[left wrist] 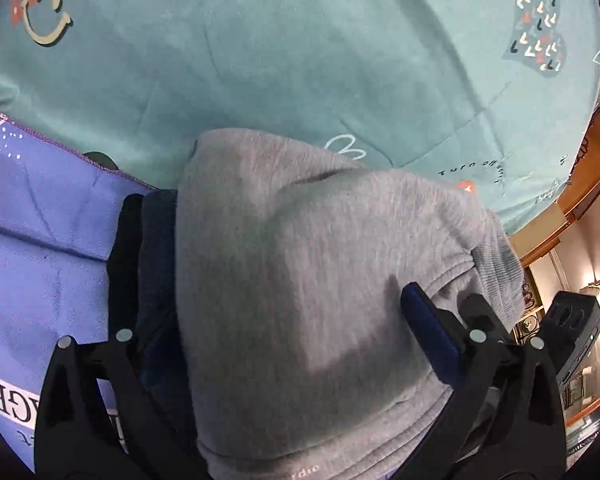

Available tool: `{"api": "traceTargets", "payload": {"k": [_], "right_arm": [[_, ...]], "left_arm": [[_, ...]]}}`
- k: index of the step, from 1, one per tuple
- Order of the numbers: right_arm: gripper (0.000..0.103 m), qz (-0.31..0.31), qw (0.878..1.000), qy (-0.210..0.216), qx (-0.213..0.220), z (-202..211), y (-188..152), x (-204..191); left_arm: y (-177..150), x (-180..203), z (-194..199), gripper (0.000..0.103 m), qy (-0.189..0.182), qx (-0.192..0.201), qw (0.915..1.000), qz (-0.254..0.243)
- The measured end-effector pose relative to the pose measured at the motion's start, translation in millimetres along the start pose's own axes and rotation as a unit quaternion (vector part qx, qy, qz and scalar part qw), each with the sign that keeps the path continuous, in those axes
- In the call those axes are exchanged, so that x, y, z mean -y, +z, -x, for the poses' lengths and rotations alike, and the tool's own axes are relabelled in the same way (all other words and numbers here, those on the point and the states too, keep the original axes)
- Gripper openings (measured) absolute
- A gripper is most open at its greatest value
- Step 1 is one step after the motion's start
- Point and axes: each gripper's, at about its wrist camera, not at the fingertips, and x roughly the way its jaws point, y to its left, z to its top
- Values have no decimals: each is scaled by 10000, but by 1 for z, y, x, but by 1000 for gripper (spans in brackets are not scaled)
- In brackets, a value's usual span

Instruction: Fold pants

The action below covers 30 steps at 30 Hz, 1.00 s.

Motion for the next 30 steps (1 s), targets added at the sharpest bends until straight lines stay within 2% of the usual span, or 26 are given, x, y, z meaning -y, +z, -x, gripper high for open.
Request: {"api": "traceTargets", "payload": {"k": [3,6,9,11,13,16,20,23,27,30], "right_arm": [[93,189,9994,-31,278,25,1,-7],[93,310,9981,-51,532,67,4,-17],[99,473,9962,-166,719,122,-7,-24],[102,714,9935,-399,791,158,-26,-30],[102,992,9901,-623,772,187,-48,-39],[102,1272,9869,-807,577,228,-102,-48],[102,1204,9885,-903,174,264,-185,-55],[102,1158,9873,-1074,141,276,-242,-57],[102,1065,9859,-1276,206,287,-294,-58],[102,986,9848,-1396,302,291,-316,-58]], "left_arm": [[-2,5,30,101,-5,195,9997,138],[-14,16,74,101,-115,584,9979,250],[-49,35,124,101,-31,822,9966,16],[-88,51,157,101,347,983,9937,-410],[-135,64,188,101,825,1174,9858,-871],[-202,64,222,101,1025,1179,9809,-1156],[-294,49,239,101,1278,993,9779,-1326],[-354,40,236,101,1603,798,9712,-1570],[-399,24,233,101,1870,842,9662,-1565],[-413,8,244,101,1805,1032,9707,-1202]]}}
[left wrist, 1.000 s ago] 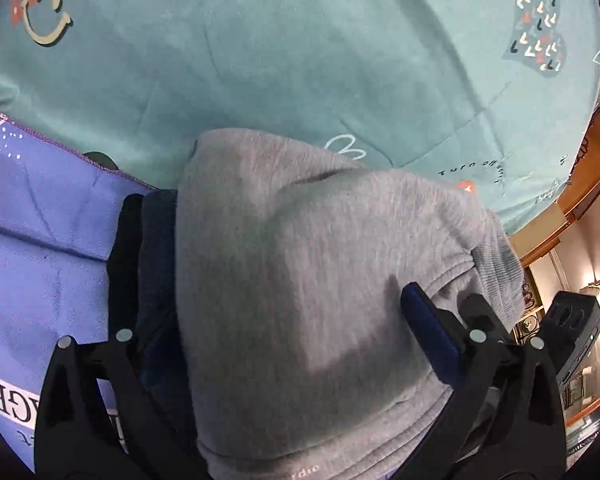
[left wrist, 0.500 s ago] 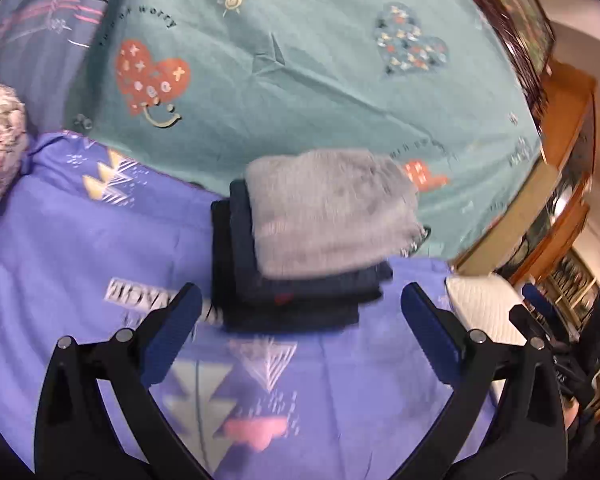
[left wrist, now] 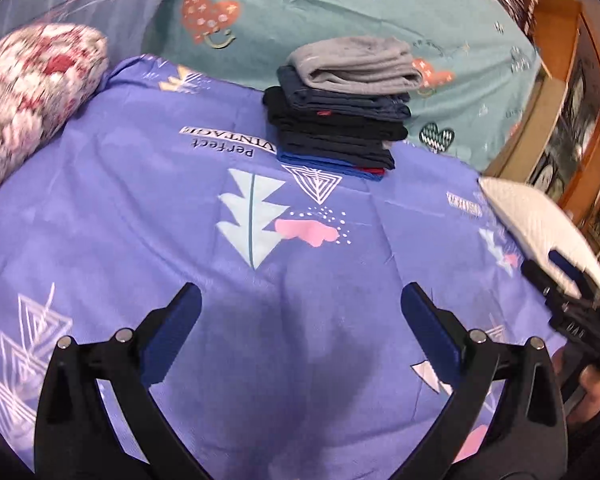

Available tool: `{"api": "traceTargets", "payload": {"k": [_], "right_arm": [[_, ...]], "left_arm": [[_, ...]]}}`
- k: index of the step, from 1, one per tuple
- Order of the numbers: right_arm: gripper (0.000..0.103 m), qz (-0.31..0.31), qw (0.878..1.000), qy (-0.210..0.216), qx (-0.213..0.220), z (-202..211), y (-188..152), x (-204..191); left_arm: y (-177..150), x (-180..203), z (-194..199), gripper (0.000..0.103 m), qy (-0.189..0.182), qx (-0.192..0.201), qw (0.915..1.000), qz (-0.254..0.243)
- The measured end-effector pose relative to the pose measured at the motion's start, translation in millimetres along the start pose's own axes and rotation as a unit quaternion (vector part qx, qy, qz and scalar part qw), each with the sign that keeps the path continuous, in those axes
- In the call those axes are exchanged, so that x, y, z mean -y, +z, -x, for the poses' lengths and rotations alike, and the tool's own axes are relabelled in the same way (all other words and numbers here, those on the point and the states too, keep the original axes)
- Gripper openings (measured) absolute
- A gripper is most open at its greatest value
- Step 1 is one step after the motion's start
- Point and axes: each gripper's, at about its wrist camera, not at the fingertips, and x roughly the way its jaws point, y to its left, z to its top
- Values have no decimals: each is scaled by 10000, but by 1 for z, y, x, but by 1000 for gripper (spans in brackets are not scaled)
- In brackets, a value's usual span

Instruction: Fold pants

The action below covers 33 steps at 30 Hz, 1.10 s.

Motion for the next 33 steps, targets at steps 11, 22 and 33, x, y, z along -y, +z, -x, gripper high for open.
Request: {"api": "traceTargets", "payload": {"k": [11,22,33], "right_arm": [[102,-142,9997,-212,-54,-18,-25,2],[102,-250,9981,-95,-546,-50,-47,5],[102,-371,9979,-18,-522,-50,-49,10]], "left_arm": [[-7,0,-10,101,973,446,9927,-555],[-17,9,-47,101,1077,-96,9896,-947],[-14,-7,-45,101,1030,9,9929,-591]]}}
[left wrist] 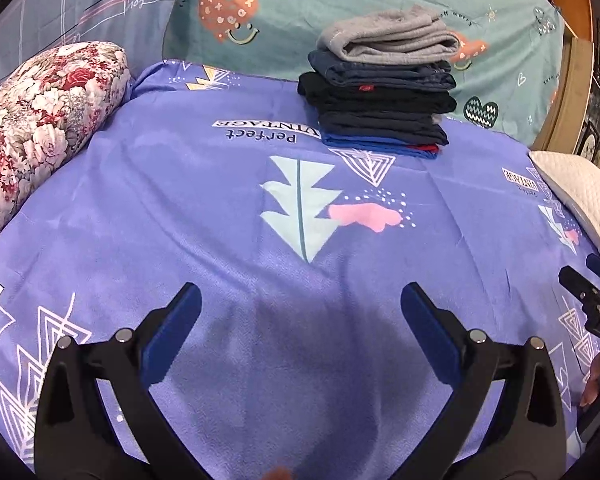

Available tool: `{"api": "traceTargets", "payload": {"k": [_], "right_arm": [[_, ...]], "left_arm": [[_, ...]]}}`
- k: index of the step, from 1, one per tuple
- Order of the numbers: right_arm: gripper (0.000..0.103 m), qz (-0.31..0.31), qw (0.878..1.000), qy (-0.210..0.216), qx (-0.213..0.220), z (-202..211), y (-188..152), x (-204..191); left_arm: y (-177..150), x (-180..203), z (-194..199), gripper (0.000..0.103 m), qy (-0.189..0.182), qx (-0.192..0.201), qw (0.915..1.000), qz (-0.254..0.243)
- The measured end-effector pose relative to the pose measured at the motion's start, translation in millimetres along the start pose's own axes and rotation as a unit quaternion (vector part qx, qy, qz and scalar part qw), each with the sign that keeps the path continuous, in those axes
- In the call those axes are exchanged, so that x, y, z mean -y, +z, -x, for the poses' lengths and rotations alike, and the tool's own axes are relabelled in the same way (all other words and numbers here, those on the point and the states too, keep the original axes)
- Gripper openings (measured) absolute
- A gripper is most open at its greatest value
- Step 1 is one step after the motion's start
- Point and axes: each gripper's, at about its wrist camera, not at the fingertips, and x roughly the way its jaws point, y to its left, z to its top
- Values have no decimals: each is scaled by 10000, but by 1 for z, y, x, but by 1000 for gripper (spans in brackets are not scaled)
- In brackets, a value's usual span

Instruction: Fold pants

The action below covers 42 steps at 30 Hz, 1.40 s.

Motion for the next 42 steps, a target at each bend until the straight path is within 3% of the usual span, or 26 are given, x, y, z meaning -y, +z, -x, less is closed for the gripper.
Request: {"api": "traceTargets", "payload": {"k": [42], "right_arm": [[102,12,9998,-99,153,8,-1,0]], "left_arm": [[-1,4,3,101,401,111,9990,-181]]}}
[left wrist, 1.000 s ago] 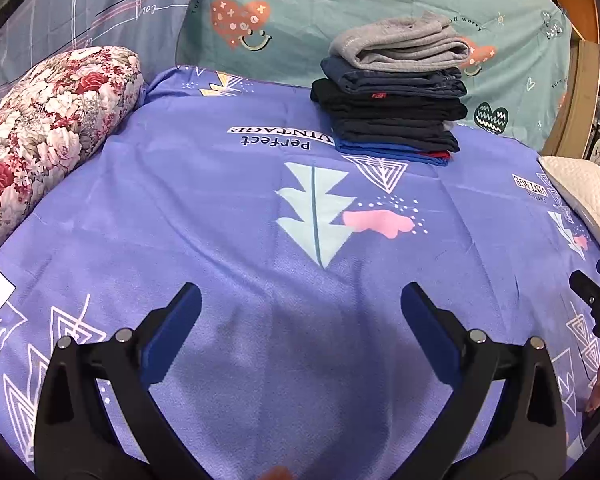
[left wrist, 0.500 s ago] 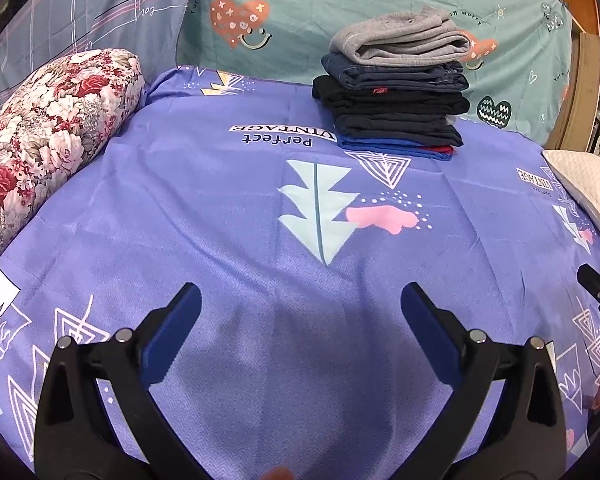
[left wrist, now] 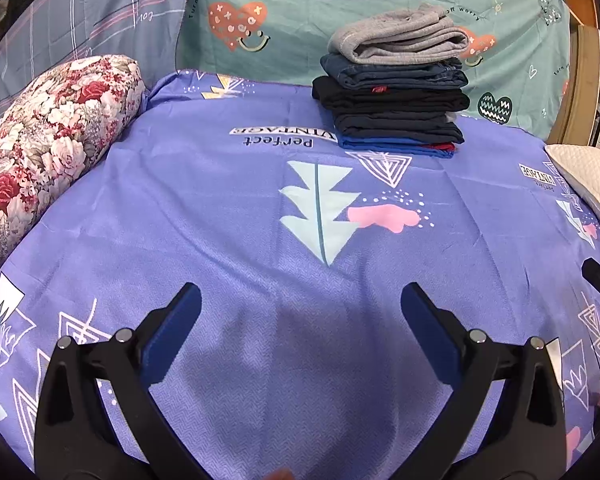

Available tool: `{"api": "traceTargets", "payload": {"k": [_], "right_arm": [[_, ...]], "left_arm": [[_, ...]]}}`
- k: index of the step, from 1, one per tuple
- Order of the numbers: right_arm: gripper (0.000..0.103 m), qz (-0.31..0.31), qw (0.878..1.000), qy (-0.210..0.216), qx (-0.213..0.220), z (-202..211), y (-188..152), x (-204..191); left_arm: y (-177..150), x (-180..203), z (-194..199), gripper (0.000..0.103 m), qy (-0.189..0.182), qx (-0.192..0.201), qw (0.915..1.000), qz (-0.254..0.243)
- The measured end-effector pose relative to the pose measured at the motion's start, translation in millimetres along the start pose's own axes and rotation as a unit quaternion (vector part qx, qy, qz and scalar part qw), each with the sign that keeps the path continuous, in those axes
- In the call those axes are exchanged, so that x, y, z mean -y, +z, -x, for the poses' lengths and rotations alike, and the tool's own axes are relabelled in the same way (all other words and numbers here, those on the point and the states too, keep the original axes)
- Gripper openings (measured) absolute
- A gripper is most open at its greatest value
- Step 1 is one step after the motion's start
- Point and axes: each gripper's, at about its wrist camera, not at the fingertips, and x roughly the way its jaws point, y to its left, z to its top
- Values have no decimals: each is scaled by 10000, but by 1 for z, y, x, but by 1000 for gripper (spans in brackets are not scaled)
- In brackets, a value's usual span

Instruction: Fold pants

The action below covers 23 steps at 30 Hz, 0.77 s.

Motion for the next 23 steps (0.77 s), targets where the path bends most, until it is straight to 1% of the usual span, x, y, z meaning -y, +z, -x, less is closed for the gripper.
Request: {"api": "traceTargets", "payload": {"k": [2,5,9,12,17,20,23], "right_arm": [[102,-2,10000,-1,2,0,0,0],[102,-4,10000,0,0,0,0,0],[102,0,10000,-2,8,0,0,0],[102,-2,10000,-2,2,0,0,0],[102,-3,10000,1,1,0,0,0],[102,-1,10000,1,5,0,0,0],[102,-2,10000,0,7,0,0,0]], "left_arm": [[0,0,1,101,-50,30,10000,-6],[0,0,-1,101,-19,-12,10000,-12],[0,1,0,101,32,53,10000,-7],[0,0,1,101,-60,108,9999,-5],[0,0,-4,101,-87,-102,9999,9],[-1,0,-4,101,-114,-115,9999,-4],[-2,2,-5,101,-59,-142,9999,-38]]}}
